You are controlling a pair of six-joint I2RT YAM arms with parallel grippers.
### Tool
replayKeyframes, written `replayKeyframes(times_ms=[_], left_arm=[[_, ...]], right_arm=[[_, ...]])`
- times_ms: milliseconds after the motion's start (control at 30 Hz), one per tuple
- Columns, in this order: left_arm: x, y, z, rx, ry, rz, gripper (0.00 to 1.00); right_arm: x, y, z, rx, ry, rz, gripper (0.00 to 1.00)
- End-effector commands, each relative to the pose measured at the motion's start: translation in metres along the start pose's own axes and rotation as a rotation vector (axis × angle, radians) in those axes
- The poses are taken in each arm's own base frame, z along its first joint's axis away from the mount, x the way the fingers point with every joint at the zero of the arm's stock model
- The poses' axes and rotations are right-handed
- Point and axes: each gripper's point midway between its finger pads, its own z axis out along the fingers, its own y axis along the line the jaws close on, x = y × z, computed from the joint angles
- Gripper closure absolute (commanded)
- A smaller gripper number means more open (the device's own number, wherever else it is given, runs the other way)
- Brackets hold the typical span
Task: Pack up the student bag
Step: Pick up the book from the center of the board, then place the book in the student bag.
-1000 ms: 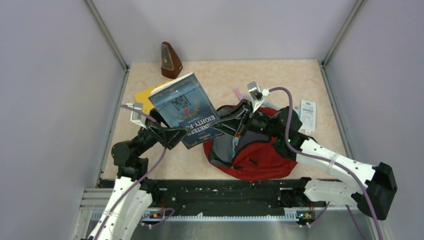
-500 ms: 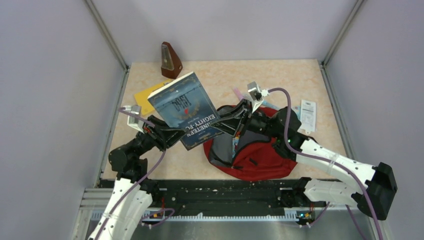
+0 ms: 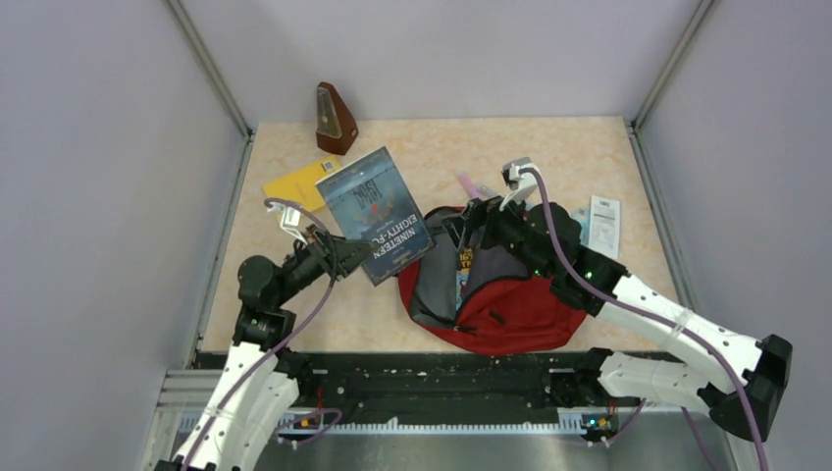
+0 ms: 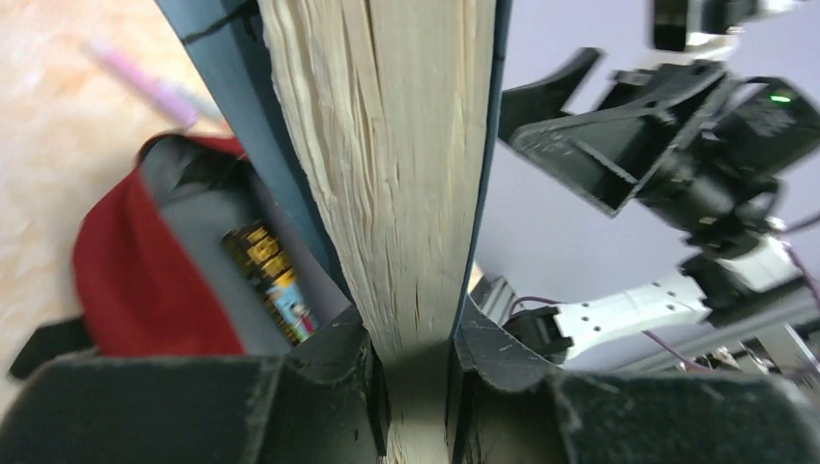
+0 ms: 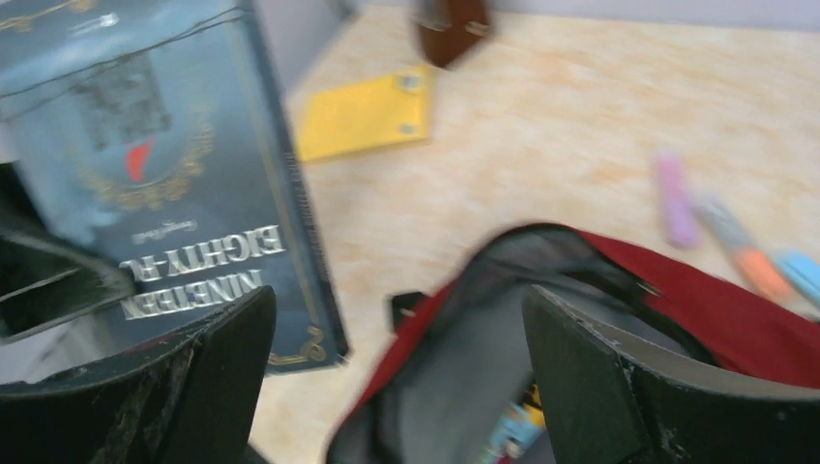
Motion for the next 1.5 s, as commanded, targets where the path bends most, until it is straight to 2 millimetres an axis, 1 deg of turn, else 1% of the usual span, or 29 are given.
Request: replayKeyframes(times_ms=[0,67,167,300,400,467,567,600,633,667,700,767,800,833,933,1033,1133,1167,1300,1367,1467], left_arm=[[-0.017,0.017,0.011,-0.082,-0.029,0.071,1.0],[-0.012,0.027,0.016,-0.102,-0.002,0.041,1.0],[-0.003,0.038,0.022,-0.111,0.042,0.017,1.0],[0.008,0.045,0.032,-0.108,0.114,-0.012,1.0],[0.017,0.049,0.039,-0.102,0.154,-0.031,1.0],[0.023,0.051,0.044,-0.089,0.175,-0.045,1.0],[0.032,0.049,0.052,-0.061,0.2,-0.063,1.0],[0.035,0.049,0.055,-0.055,0.209,-0.065,1.0],[0.038,0.049,0.057,-0.051,0.222,-0.069,1.0],[0.042,0.049,0.059,-0.05,0.234,-0.071,1.0],[0.045,0.051,0.061,-0.053,0.246,-0.077,1.0],[0.051,0.055,0.065,-0.064,0.26,-0.089,1.0],[0.055,0.056,0.068,-0.068,0.271,-0.094,1.0],[0.058,0.058,0.071,-0.073,0.274,-0.097,1.0],[0.068,0.058,0.082,-0.063,0.292,-0.099,1.0],[0.075,0.056,0.095,-0.035,0.299,-0.105,1.0],[0.081,0.06,0.108,-0.033,0.306,-0.111,1.0],[0.086,0.065,0.112,-0.045,0.316,-0.12,1.0],[0.098,0.069,0.124,-0.036,0.326,-0.155,1.0],[0.108,0.074,0.128,-0.049,0.338,-0.189,1.0],[0.129,0.081,0.135,-0.076,0.372,-0.262,1.0]], right_arm=[[0.005,-0.102,-0.037,0.515,0.103,-0.119,0.05],[0.019,-0.126,-0.048,0.61,0.172,-0.129,0.05],[0.043,-0.15,-0.061,0.698,0.267,-0.124,0.04],[0.075,-0.167,-0.075,0.78,0.367,-0.106,0.06],[0.093,-0.178,-0.085,0.853,0.412,-0.1,0.09],[0.104,-0.181,-0.086,0.865,0.44,-0.096,0.09],[0.12,-0.183,-0.086,0.866,0.478,-0.082,0.14],[0.124,-0.185,-0.086,0.872,0.484,-0.074,0.19],[0.129,-0.186,-0.086,0.874,0.491,-0.071,0.25],[0.132,-0.186,-0.086,0.875,0.497,-0.065,0.35],[0.133,-0.185,-0.085,0.871,0.501,-0.062,0.48],[0.126,-0.179,-0.081,0.843,0.484,-0.048,0.83],[0.12,-0.176,-0.08,0.83,0.471,-0.043,0.94],[0.111,-0.173,-0.079,0.818,0.456,-0.041,1.0],[0.089,-0.165,-0.078,0.792,0.418,-0.047,1.0],[0.076,-0.156,-0.077,0.754,0.404,-0.05,1.0],[0.061,-0.141,-0.074,0.689,0.383,-0.021,1.0],[0.054,-0.135,-0.073,0.665,0.368,-0.005,1.0],[0.025,-0.12,-0.073,0.607,0.297,0.023,1.0],[0.014,-0.116,-0.073,0.593,0.27,0.027,1.0],[0.006,-0.111,-0.069,0.575,0.249,0.032,1.0]])
